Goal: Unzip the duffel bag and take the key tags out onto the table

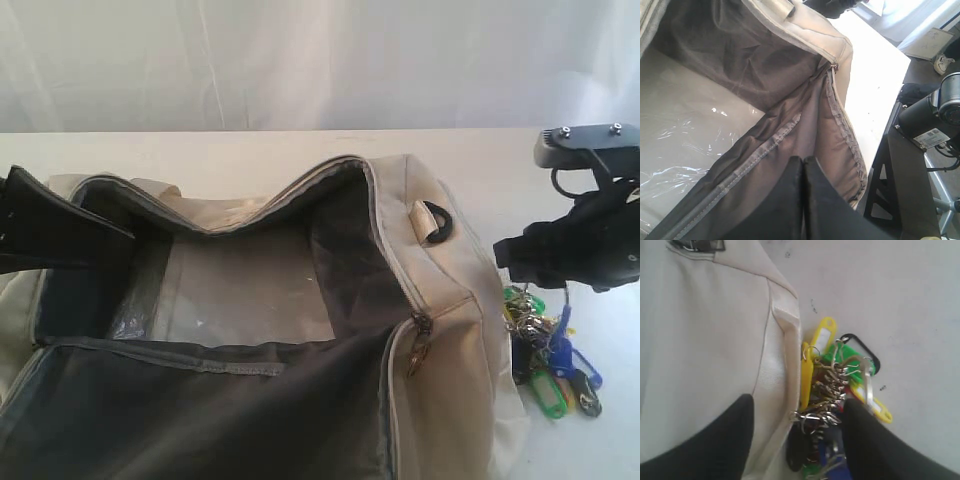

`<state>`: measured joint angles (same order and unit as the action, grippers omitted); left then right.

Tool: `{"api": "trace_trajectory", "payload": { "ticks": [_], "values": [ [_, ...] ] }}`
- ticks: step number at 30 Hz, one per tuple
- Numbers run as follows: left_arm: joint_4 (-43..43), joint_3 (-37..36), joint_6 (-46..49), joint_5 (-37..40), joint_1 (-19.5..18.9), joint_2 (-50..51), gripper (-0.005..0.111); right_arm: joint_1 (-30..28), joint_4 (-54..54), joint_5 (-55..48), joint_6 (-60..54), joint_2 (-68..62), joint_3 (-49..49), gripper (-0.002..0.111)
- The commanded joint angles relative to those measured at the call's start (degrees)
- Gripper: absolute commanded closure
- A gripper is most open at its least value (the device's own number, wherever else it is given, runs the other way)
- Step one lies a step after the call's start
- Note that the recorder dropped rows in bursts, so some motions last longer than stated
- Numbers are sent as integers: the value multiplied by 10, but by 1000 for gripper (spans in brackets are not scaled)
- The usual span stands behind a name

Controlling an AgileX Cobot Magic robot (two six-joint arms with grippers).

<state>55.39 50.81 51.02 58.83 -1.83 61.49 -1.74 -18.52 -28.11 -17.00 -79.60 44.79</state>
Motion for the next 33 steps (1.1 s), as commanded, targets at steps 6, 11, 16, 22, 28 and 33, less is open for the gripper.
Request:
{"api": "trace_trajectory", "payload": {
  "ticks": [6,11,16,22,28,33],
  "values": [
    [7,-4,-3,9,5,-5,107,-5,-29,-42,-32,90,-2,55],
    [7,-4,-3,8,5,-5,107,-5,-30,-95,-22,235,-2,99],
    [15,-4,1,7,5,-5,107,-5,-26,-126,-22,402,-3,108],
    [12,-4,66,-42,5,-5,107,-5,-26,-120,-22,486,-3,108],
    [11,-4,68,-86,5,-5,107,-5,-26,-119,-22,531,-3,108],
    [11,-4,68,-107,5,-5,107,-5,-26,-119,-22,546,-3,108]
  ]
}}
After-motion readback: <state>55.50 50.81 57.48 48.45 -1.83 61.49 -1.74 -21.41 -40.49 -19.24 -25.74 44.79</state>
